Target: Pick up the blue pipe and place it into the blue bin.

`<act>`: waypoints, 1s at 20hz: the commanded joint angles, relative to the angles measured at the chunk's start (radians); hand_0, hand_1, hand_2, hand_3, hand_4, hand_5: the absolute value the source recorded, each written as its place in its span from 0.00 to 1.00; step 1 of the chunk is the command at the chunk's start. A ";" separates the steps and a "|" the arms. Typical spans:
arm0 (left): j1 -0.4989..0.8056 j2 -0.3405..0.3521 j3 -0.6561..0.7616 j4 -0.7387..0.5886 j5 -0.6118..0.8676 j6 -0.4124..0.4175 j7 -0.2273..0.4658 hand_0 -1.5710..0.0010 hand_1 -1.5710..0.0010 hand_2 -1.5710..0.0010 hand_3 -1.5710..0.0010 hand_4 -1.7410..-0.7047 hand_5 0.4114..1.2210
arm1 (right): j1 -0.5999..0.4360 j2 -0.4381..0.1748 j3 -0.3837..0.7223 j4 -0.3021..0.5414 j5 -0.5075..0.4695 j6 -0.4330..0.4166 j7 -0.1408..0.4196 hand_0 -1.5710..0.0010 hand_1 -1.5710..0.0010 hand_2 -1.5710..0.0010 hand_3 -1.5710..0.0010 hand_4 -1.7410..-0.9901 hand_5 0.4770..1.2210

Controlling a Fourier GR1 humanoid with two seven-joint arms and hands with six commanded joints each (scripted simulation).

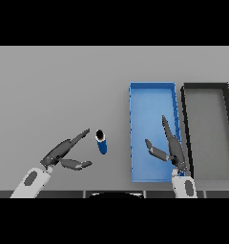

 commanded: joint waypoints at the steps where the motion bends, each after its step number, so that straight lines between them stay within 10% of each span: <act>1: 0.005 -0.012 -0.010 0.005 -0.006 0.002 -0.001 1.00 1.00 1.00 1.00 0.53 0.06 | 0.003 -0.001 0.002 -0.001 -0.004 0.007 0.011 1.00 1.00 1.00 1.00 0.68 0.19; 16: -0.180 -0.294 -0.074 0.297 -0.052 -0.004 -0.023 1.00 1.00 1.00 1.00 0.51 0.15 | 0.015 -0.013 -0.020 -0.019 -0.025 0.010 0.023 1.00 1.00 1.00 1.00 0.71 0.17; 20: -0.179 -0.327 -0.060 0.307 -0.031 0.016 -0.023 0.94 0.83 0.77 0.86 0.41 0.30 | 0.002 -0.013 -0.024 0.009 -0.016 0.003 0.029 1.00 1.00 1.00 1.00 0.72 0.17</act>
